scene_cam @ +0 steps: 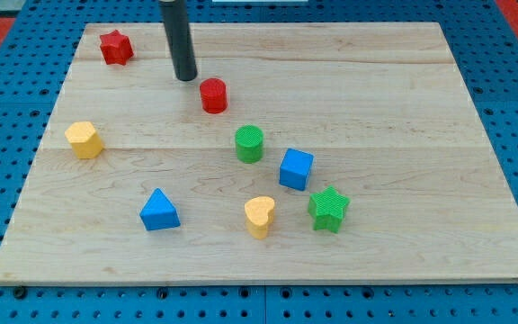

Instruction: Keep yellow hexagon and red star vertically above blue triangle

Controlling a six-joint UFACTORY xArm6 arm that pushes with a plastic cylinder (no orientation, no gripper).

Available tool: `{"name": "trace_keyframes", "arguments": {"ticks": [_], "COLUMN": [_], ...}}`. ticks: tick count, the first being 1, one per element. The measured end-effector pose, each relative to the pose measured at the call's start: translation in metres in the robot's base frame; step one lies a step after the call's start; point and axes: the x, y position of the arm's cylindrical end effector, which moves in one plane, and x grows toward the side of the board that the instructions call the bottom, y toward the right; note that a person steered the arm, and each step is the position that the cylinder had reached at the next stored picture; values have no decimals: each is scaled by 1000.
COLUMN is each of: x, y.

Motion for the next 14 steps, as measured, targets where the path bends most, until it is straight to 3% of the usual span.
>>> {"name": "trace_keyframes", "arguments": {"ticks": [1, 2, 4, 5, 8, 9, 11, 12, 14], "x": [43, 56, -34, -52, -79, -119, -117, -118, 27], "y": [11, 11, 0, -1, 73, 116, -119, -132, -80]}}
